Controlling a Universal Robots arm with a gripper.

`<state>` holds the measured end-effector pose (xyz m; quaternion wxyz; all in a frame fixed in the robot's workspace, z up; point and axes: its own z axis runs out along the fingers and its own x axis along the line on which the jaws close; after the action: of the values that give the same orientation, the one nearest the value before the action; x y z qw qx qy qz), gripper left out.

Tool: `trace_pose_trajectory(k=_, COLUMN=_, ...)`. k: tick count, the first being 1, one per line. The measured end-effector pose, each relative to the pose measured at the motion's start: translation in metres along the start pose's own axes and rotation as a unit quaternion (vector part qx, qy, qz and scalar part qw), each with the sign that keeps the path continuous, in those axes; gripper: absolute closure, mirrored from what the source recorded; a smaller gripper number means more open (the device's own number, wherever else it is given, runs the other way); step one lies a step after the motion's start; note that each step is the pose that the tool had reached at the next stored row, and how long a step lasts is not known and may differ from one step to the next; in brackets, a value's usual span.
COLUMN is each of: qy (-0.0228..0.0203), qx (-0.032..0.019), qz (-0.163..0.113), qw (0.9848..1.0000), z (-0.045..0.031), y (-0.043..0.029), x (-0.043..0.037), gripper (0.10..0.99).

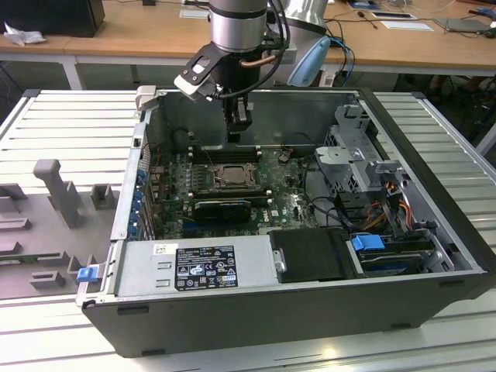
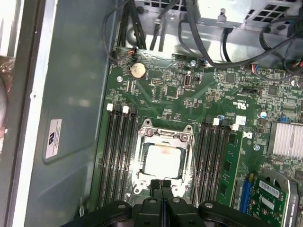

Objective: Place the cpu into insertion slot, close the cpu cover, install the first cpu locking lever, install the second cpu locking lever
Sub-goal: 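Install the first cpu locking lever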

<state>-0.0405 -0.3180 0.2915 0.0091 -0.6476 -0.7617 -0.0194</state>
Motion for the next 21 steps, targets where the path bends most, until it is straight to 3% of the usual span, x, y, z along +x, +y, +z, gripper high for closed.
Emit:
trace_pose_trajectory(k=5, qy=0.0011, qx=0.0023, qz=-0.060, qw=0.9982, z=0.0000, y=0.0000, x=0.0000, gripper=0.980)
trace_pose_trajectory(k=15, qy=0.0019, qx=0.0040, qz=-0.102, qw=0.9948, z=0.0000, y=0.0000, x=0.0000, gripper=0.980)
trace_pose_trajectory(k=21, qy=0.0025, qx=0.0054, qz=-0.139, qw=0.9903, z=0.0000, y=0.0000, x=0.0000, gripper=0.980)
